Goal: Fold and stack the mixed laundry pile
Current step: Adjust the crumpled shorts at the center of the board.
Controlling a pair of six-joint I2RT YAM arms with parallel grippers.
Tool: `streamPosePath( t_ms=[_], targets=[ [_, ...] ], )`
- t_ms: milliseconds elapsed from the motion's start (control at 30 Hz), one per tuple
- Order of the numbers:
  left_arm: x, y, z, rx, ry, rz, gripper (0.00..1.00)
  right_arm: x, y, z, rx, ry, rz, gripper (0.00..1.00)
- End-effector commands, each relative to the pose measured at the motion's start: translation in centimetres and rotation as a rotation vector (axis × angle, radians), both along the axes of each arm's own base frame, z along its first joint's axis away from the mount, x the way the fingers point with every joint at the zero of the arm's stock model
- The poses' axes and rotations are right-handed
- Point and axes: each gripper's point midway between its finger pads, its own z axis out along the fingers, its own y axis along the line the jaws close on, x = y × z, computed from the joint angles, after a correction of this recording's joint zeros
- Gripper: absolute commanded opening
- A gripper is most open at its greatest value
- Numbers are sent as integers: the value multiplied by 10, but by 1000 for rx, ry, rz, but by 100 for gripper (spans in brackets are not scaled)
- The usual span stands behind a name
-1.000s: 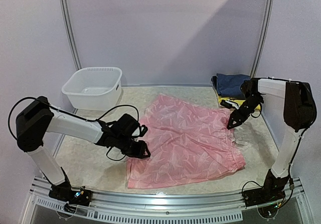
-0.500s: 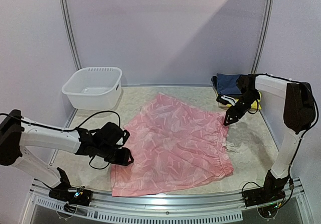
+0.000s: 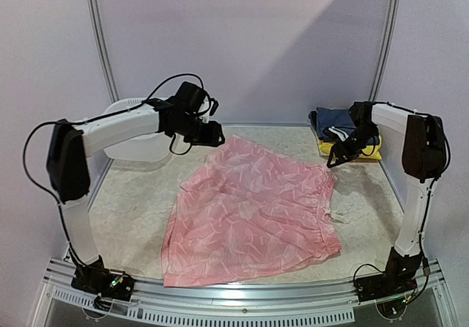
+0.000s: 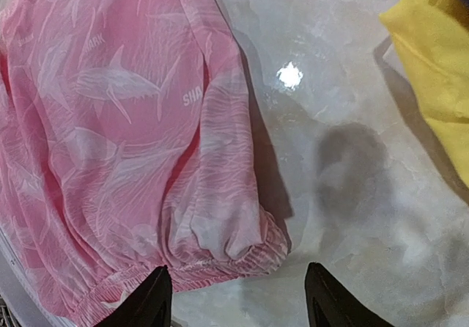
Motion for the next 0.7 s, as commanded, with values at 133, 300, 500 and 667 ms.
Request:
streamPosePath(
  t_ms=[133, 300, 500, 667],
  targets=[
    [82, -4, -90, -23, 115, 58, 51, -14, 3, -38, 5, 97, 60, 74],
    [131, -10, -101, -42, 30, 50, 55, -17, 2, -42, 1, 90, 90, 73],
    [180, -9, -128, -101, 34, 144, 58, -21, 1, -48, -10, 120, 75, 72],
    [171, -11, -112, -121, -4, 131, 57, -28, -3, -31, -24, 80, 48, 72]
  ],
)
